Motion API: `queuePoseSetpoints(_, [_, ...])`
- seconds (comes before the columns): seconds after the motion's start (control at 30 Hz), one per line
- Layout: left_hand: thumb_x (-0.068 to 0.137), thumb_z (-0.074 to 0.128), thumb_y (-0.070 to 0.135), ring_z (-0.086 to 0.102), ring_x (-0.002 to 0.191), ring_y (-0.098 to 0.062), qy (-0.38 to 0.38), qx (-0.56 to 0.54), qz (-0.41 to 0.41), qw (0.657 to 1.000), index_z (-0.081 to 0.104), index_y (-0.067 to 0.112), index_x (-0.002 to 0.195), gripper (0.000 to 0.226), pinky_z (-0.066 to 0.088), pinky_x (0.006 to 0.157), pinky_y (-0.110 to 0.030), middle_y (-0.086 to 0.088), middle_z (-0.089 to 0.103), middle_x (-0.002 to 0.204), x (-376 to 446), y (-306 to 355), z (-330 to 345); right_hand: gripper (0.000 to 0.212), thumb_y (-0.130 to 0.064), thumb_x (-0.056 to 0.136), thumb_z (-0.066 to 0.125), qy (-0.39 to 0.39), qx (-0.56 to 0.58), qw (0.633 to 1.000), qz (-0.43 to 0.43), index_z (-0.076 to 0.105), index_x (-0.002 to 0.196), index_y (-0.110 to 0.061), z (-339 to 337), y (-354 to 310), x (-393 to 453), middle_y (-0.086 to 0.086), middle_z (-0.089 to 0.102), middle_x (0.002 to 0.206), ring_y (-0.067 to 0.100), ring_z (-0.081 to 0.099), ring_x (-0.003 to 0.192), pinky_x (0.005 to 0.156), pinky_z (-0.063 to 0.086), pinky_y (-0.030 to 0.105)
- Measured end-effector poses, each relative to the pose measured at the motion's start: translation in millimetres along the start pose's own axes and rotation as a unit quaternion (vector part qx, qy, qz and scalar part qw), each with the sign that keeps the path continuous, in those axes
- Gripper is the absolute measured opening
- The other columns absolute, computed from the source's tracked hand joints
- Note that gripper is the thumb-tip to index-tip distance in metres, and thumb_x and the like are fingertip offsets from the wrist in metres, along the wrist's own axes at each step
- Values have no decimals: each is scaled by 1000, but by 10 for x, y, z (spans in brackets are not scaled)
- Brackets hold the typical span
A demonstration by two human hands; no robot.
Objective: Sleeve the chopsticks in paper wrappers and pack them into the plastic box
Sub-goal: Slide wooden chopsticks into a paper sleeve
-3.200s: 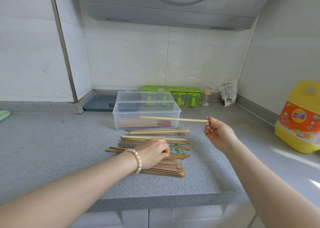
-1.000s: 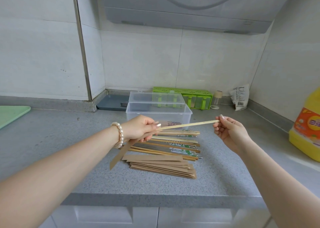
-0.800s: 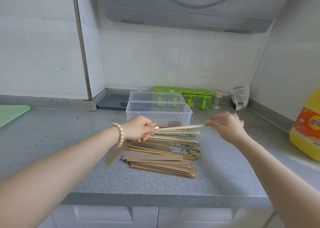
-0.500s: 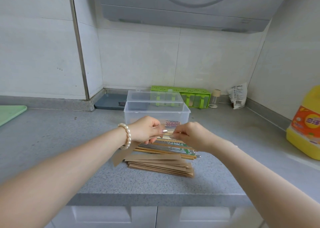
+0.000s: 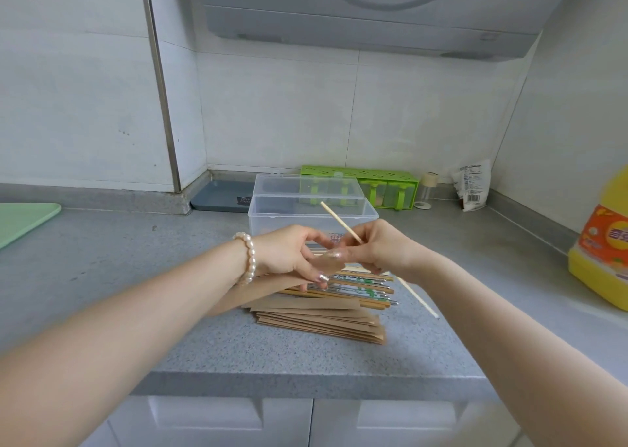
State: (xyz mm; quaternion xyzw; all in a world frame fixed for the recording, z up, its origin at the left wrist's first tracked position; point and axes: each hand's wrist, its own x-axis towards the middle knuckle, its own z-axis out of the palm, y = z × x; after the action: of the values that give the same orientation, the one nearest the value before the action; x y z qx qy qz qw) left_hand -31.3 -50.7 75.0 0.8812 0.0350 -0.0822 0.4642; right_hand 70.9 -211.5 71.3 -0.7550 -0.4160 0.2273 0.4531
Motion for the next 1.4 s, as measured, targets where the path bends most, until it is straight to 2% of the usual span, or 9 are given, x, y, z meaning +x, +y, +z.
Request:
queuePoseSetpoints(0.07, [77,71,1,60,46,-8,-4,-16,3,1000,44,21,118,53,50,51,-19,0,72,68,-21,36,11,9,-16,78,73,-41,-11,999,2,72,71,-11,60,-32,-7,4,29,49,13,21,41,43,16,25])
queuePoseSetpoints(0.13, [75,73,2,59,46,-8,-2,-18,4,1000,47,20,116,51,49,50,-18,0,71,68,-33,45,13,20,-12,82,68,-74,14,997,16,70,63,-15,71,-12,-15,1,26,46,13,18,41,43,14,26])
queuePoseSetpoints(0.23, [71,78,9,61,52,-5,25,21,15,999,52,22,112,50,47,53,-17,5,70,65,-53,32,7,35,-9,88,58,-105,70,991,34,47,55,-9,29,42,-18,-3,28,41,11,19,37,43,11,27])
queuePoseSetpoints(0.3, [68,81,14,61,57,-6,52,43,31,997,54,26,105,48,47,59,-18,4,69,68,-68,19,10,42,-10,91,53,-109,93,989,45,40,51,-12,0,67,-23,-2,29,40,11,19,36,42,11,26])
queuePoseSetpoints(0.43, [58,87,16,63,72,-12,123,71,80,987,53,30,95,52,55,76,-33,0,66,89,-62,27,87,43,-11,92,50,-89,104,989,60,34,51,-11,-38,83,-16,-1,28,39,11,17,35,39,12,21])
queuePoseSetpoints(0.57, [62,83,13,61,85,-9,182,113,129,968,58,26,91,41,54,81,-32,7,61,91,-66,103,147,35,-7,90,54,-72,115,989,52,39,58,-10,-79,69,-8,-2,30,40,10,20,35,40,11,23])
queuePoseSetpoints(0.83, [65,82,13,64,88,-7,188,101,149,965,65,23,93,34,55,82,-27,7,67,94,-88,116,162,37,-3,84,61,-63,142,987,47,56,49,-13,-113,70,-39,-2,32,39,10,22,33,41,10,24])
queuePoseSetpoints(1.13, [66,81,13,65,89,-9,203,88,152,963,66,22,95,34,54,83,-28,6,69,94,-85,119,166,34,-1,87,54,-35,154,987,32,44,55,-8,-127,45,-67,0,29,40,11,20,36,40,13,22])
queuePoseSetpoints(1.4, [65,82,13,65,89,-10,197,71,159,965,66,22,94,34,54,84,-29,5,69,93,-94,128,181,20,2,83,61,-21,144,989,31,56,64,-3,-124,17,-67,0,33,40,9,23,34,37,15,20])
